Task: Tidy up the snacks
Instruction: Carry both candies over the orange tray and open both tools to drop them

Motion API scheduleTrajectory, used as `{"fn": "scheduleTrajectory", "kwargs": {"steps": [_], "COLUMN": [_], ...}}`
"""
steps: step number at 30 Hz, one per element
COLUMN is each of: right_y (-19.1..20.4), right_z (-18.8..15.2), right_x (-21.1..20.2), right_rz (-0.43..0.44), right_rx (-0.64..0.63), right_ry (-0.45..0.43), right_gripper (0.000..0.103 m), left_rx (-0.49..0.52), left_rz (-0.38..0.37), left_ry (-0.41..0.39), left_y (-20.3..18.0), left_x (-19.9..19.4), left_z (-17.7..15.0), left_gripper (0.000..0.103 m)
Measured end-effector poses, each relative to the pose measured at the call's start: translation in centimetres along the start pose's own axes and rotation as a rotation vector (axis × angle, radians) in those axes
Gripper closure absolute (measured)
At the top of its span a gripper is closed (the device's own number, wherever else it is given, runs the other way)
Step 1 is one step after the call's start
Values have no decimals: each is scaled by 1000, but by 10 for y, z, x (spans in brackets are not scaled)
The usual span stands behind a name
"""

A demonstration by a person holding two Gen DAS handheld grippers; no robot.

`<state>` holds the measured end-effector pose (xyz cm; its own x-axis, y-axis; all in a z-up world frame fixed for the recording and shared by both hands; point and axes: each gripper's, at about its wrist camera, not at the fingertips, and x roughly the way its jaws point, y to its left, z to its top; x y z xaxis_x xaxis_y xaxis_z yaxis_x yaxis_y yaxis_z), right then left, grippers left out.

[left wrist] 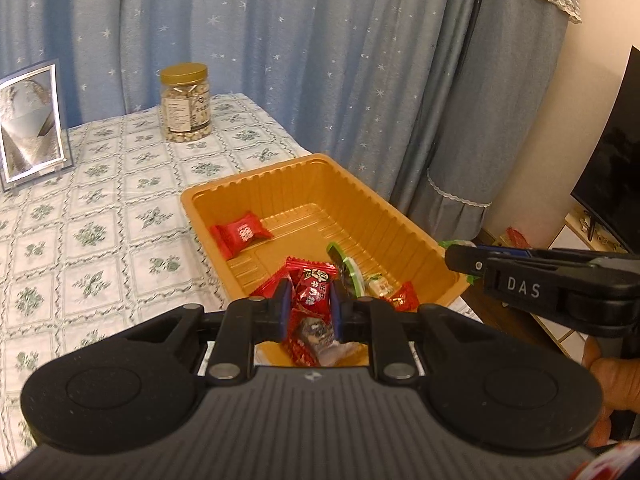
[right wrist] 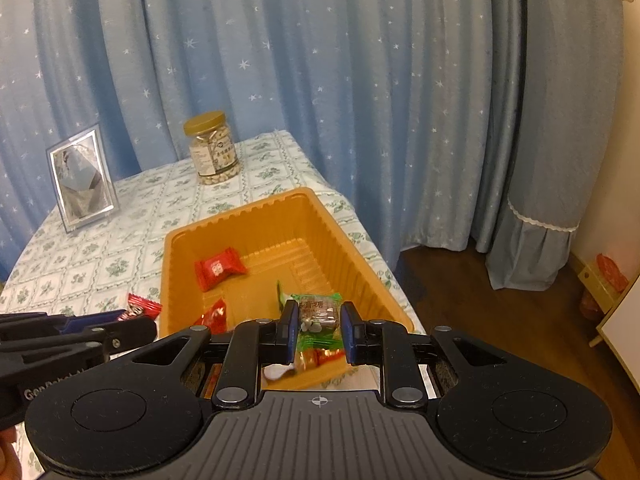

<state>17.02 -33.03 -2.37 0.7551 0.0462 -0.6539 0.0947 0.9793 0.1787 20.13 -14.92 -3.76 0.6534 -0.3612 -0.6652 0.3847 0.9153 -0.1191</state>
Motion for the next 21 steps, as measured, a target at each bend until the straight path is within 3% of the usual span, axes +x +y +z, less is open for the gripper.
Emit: {"fn": "scheduleTrajectory", "kwargs": {"steps": [21], "right_y": [-6], "right_z": [27], "right_x": [56], "right_rz": [5], "right_rx": [-3], "right_ry": [34], "right_gripper": [80], "left_rx": [-20], "left_rz": [-22], "left_ry": [18], "left_y": [17], "left_x": [54], "left_z": [29], "left_gripper": [85]}}
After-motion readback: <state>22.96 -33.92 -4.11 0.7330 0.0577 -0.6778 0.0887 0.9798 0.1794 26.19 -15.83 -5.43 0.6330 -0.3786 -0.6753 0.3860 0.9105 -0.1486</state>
